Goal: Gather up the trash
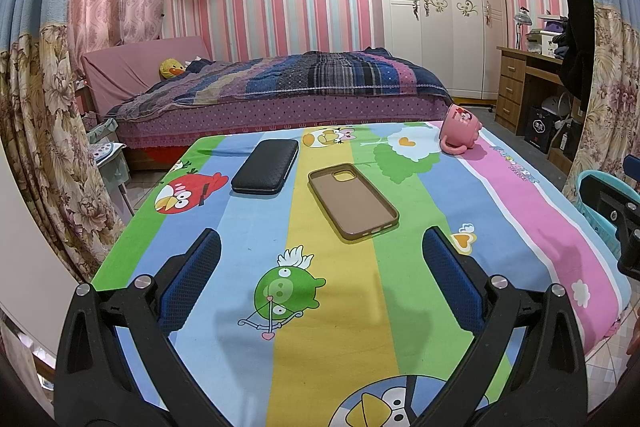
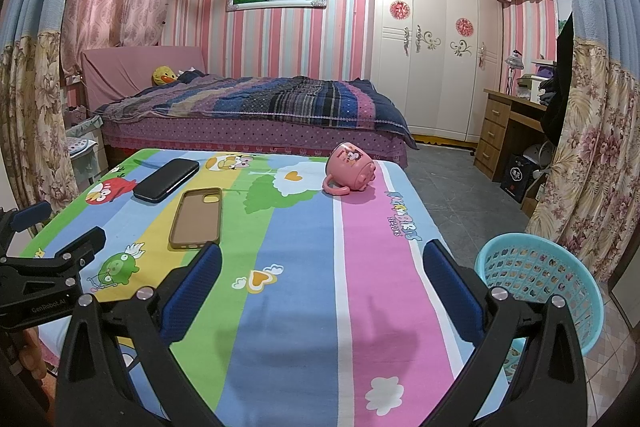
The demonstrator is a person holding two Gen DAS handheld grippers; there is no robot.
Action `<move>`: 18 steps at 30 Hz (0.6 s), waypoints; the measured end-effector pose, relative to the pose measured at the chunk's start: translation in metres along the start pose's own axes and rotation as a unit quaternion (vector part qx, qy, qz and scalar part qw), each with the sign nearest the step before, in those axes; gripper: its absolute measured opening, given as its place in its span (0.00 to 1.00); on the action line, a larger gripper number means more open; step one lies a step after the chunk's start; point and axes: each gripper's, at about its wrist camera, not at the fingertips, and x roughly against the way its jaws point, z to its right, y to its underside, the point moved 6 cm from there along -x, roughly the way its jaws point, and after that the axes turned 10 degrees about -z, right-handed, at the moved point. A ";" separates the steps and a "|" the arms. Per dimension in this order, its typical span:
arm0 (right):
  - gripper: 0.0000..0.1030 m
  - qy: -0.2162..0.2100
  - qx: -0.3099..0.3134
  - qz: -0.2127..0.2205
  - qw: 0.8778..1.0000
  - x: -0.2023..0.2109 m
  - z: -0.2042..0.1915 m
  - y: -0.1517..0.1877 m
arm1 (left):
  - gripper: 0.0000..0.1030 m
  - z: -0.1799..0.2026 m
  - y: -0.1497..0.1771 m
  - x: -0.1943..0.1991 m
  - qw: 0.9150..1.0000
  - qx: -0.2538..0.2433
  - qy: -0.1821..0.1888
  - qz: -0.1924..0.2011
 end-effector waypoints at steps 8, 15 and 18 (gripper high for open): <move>0.95 0.000 0.001 0.000 1.000 0.000 0.000 0.000 | 0.95 0.000 0.000 0.000 1.000 0.000 0.000 0.001; 0.95 0.000 0.001 0.000 1.000 0.000 0.000 0.000 | 0.95 0.000 0.000 0.000 1.000 -0.001 -0.002 0.003; 0.95 0.000 0.001 0.000 1.000 0.000 0.000 0.000 | 0.95 0.000 -0.002 0.001 1.000 -0.002 -0.002 0.004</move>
